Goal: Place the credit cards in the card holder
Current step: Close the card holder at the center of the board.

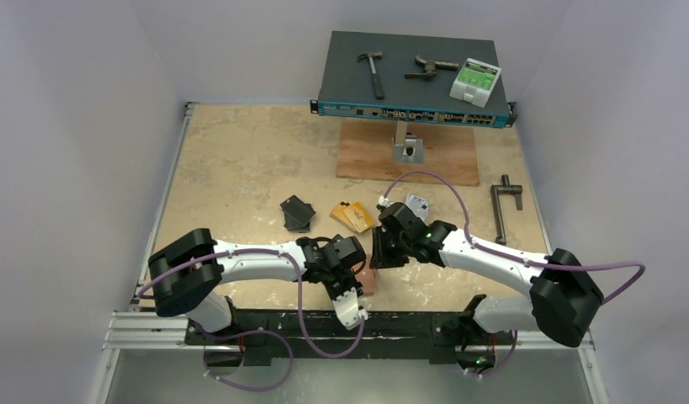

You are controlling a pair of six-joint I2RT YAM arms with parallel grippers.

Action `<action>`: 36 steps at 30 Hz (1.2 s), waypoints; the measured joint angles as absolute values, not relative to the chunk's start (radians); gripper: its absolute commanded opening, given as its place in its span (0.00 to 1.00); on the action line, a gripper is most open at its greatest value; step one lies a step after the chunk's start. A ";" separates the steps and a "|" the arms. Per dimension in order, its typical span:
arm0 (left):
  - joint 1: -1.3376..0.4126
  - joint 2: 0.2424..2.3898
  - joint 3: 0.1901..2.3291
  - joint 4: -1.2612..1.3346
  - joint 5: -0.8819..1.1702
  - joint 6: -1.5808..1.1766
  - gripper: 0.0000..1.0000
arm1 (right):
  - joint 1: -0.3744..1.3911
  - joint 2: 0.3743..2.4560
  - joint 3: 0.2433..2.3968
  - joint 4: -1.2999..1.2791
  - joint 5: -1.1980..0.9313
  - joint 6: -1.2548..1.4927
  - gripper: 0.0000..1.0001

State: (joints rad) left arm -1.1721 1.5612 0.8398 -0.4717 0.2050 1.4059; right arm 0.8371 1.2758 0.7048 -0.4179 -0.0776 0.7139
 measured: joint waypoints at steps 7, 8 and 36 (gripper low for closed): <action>-1.172 1.562 0.840 -0.472 0.205 1.405 0.20 | 0.846 1.284 0.731 -0.461 -0.039 0.709 0.20; -1.172 1.562 0.840 -0.472 0.205 1.405 0.20 | 0.847 1.284 0.731 -0.464 -0.038 0.708 0.21; -1.172 1.562 0.845 -0.483 0.203 1.398 0.16 | 0.853 1.321 0.731 -0.487 -0.034 0.702 0.03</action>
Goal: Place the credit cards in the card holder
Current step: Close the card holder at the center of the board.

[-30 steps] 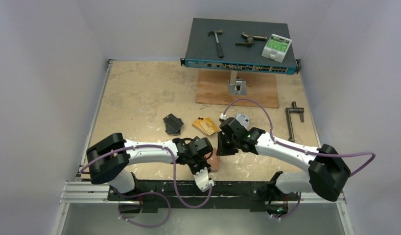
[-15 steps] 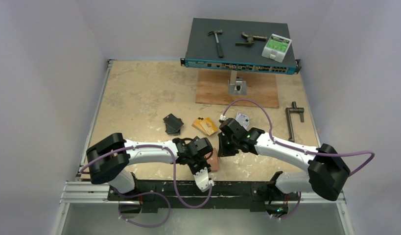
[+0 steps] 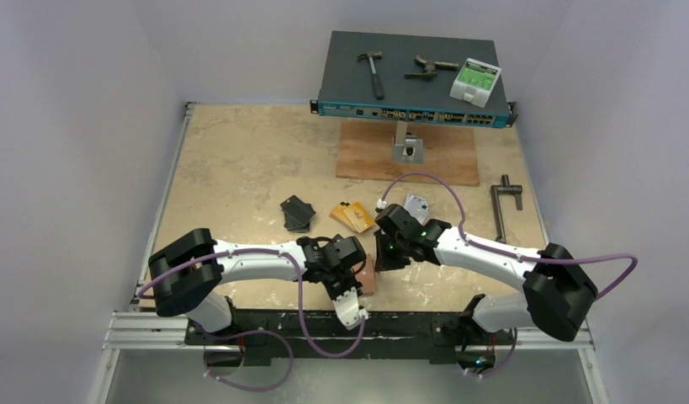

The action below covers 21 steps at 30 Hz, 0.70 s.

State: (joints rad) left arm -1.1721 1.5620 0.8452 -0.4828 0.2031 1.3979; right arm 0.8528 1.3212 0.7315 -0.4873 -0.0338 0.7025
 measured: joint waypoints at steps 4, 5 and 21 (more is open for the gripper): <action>-1.172 1.562 0.845 -0.484 0.203 1.397 0.15 | 0.853 1.318 0.731 -0.487 -0.028 0.702 0.08; -1.172 1.562 0.845 -0.484 0.203 1.397 0.15 | 0.853 1.315 0.731 -0.488 -0.025 0.702 0.09; -1.172 1.563 0.847 -0.488 0.203 1.396 0.13 | 0.853 1.288 0.731 -0.504 -0.017 0.702 0.11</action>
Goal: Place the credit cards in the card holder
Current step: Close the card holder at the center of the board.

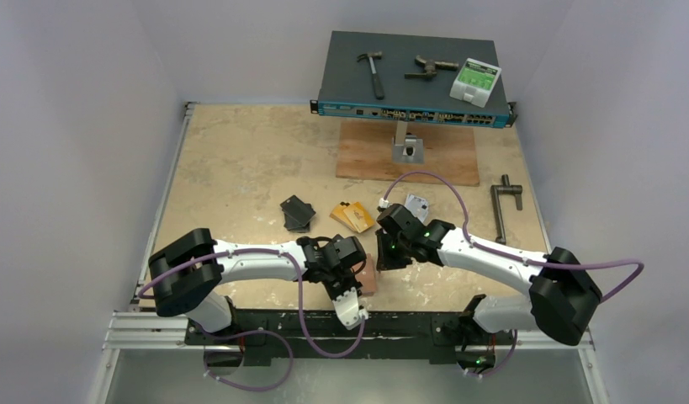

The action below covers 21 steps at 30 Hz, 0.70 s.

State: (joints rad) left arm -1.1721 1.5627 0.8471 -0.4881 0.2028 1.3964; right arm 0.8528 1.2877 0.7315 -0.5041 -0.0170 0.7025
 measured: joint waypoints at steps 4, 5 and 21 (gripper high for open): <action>-1.172 1.563 0.847 -0.488 0.202 1.396 0.12 | 0.853 1.288 0.731 -0.504 -0.017 0.703 0.11; -1.172 1.563 0.847 -0.488 0.202 1.396 0.12 | 0.853 1.288 0.731 -0.504 -0.017 0.703 0.08; -1.172 1.563 0.851 -0.493 0.201 1.388 0.09 | 0.853 1.281 0.724 -0.493 -0.025 0.719 0.00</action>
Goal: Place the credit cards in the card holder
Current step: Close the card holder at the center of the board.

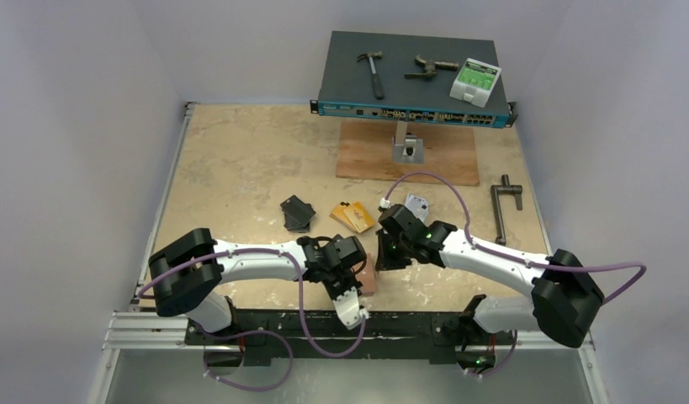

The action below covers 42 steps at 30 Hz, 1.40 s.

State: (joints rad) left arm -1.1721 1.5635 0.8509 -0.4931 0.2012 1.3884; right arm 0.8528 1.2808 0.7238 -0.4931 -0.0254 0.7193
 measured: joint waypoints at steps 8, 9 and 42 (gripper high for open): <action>-1.172 1.565 0.854 -0.496 0.200 1.386 0.08 | 0.858 1.257 0.696 -0.381 -0.128 0.761 0.00; -1.172 1.565 0.854 -0.496 0.200 1.386 0.08 | 0.861 1.268 0.695 -0.367 -0.138 0.764 0.00; -1.172 1.573 0.870 -0.513 0.200 1.372 0.05 | 0.877 1.354 0.648 -0.262 -0.069 0.849 0.00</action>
